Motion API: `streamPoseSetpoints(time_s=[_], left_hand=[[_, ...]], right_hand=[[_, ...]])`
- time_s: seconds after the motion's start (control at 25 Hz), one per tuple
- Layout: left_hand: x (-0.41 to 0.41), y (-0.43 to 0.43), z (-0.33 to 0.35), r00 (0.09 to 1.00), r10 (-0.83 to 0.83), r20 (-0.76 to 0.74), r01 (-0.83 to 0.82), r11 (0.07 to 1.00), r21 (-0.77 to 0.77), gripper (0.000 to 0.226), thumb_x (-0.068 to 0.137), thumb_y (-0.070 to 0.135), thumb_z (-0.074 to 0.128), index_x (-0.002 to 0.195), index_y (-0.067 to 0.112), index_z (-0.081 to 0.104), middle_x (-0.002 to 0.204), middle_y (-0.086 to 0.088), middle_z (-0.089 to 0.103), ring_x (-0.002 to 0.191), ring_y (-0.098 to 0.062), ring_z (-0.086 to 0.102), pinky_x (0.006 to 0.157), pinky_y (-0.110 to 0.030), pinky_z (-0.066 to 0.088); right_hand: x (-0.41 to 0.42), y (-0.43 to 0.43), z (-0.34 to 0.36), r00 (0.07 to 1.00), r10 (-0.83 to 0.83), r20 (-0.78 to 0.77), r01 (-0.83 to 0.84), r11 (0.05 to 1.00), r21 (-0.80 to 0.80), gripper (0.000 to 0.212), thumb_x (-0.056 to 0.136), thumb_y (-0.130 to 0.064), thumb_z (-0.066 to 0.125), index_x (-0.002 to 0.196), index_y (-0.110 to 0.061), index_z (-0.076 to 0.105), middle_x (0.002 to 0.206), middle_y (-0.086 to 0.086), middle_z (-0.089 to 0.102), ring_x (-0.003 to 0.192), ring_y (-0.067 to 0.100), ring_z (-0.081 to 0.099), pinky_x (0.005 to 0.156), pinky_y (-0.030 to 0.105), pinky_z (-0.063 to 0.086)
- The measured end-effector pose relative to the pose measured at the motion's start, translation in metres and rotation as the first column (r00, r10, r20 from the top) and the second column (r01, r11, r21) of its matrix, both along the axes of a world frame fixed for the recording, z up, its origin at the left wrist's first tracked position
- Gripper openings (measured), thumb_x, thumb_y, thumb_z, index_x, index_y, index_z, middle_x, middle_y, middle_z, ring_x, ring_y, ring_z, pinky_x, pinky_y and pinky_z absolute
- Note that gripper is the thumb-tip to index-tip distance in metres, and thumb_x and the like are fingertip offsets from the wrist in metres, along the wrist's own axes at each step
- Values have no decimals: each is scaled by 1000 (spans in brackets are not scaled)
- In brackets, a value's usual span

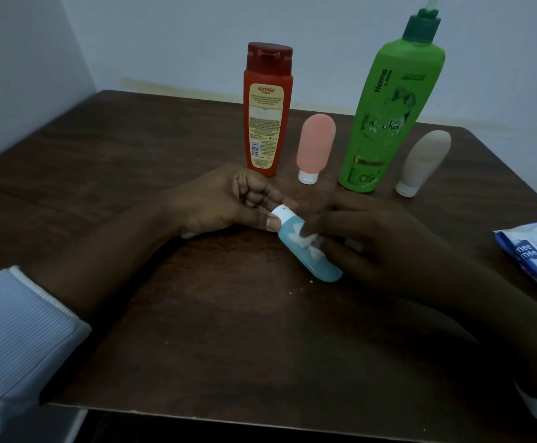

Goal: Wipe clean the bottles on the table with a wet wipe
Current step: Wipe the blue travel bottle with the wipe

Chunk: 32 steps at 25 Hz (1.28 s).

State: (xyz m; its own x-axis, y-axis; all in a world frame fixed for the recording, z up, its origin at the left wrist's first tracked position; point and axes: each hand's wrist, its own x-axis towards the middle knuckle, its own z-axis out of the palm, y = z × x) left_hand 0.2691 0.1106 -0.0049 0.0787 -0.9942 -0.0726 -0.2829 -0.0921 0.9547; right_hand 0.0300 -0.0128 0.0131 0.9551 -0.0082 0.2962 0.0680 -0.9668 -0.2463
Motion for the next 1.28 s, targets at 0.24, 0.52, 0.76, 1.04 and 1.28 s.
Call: streamPoseSetpoints(time_s=[0.24, 0.52, 0.76, 1.04, 1.28], left_hand=[[-1, 1, 1, 1000, -2, 1, 2, 1000, 9, 39, 85, -8, 72, 121, 5, 71, 116, -4, 79, 112, -16, 73, 89, -23, 60], [0, 0, 1, 1000, 13, 5, -13, 1000, 9, 38, 85, -6, 73, 122, 6, 72, 116, -7, 78, 112, -17, 73, 89, -24, 60], [0, 0, 0, 1000, -1, -15, 1, 1000, -3, 37, 86, -6, 72, 122, 5, 71, 116, -10, 78, 111, -21, 74, 91, -27, 61], [-1, -1, -1, 1000, 17, -22, -17, 1000, -6, 36, 87, -4, 72, 121, 6, 72, 114, -8, 79, 110, -18, 74, 89, -27, 62], [-1, -1, -2, 999, 16, -28, -16, 1000, -14, 38, 86, -4, 72, 123, 2, 70, 116, -12, 78, 113, -24, 73, 96, -35, 60]], right_hand=[[-4, 8, -3, 980, 143, -136, -163, 976, -142, 21, 90, -27, 69, 110, -21, 71, 109, -6, 61, 99, 7, 56, 83, 25, 48], [-7, 0, 4, 994, 37, -100, -43, 997, -59, 20, 88, -30, 63, 106, -23, 70, 104, -7, 61, 94, 7, 57, 76, 32, 53], [10, 10, -7, 997, 67, 44, -62, 991, -114, 23, 93, -16, 64, 115, -15, 71, 112, 1, 64, 100, 12, 57, 84, 25, 46], [-9, -7, 9, 996, 50, -74, -49, 999, 13, 13, 87, -28, 60, 94, -25, 70, 93, -12, 59, 83, 5, 58, 66, 25, 46], [5, 4, 0, 997, 62, 40, -62, 998, 2, 21, 90, -11, 63, 107, -18, 73, 110, -7, 62, 102, 8, 59, 84, 21, 46]])
